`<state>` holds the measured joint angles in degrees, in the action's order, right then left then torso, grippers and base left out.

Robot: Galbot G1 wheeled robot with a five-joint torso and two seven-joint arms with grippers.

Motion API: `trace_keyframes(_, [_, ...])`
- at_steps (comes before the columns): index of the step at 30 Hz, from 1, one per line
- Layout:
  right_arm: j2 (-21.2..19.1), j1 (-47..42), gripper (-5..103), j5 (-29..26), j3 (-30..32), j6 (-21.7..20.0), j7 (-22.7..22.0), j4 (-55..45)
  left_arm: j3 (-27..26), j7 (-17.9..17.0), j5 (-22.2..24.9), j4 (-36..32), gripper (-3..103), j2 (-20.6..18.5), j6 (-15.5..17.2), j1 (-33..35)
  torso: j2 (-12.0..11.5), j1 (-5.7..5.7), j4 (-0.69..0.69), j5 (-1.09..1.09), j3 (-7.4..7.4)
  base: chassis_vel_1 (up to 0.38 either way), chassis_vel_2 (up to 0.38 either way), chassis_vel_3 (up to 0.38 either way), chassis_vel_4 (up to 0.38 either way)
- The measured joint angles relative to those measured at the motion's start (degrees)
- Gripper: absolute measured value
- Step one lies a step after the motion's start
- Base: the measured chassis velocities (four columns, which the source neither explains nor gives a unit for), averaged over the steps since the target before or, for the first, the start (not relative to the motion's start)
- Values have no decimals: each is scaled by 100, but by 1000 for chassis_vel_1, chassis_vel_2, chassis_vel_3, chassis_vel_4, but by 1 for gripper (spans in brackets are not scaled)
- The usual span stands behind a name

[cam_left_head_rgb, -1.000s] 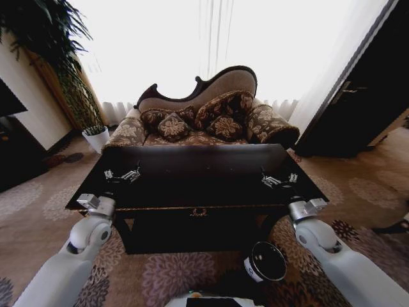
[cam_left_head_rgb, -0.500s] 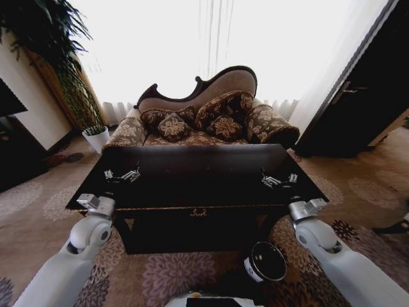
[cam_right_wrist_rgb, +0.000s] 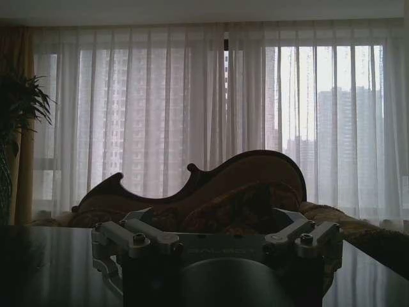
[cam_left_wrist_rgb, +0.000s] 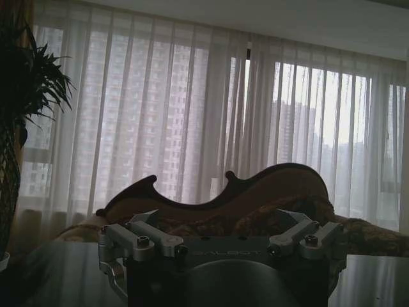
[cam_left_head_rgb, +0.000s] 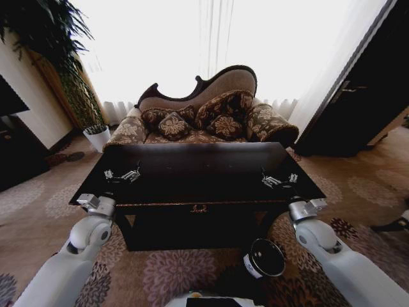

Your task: Move to the front of the table and place the trash on the table into the trash bin.

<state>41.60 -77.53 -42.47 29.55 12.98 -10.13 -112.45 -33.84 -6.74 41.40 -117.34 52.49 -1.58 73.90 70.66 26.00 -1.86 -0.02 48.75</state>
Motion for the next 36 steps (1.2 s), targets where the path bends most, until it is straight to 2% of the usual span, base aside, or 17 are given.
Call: trace_keyframes(36, [0, -1, 100, 0, 1, 7, 0, 0, 0, 0, 0, 0, 100, 0, 0, 0, -2, 3, 0, 0, 1, 79, -78, -78, 77])
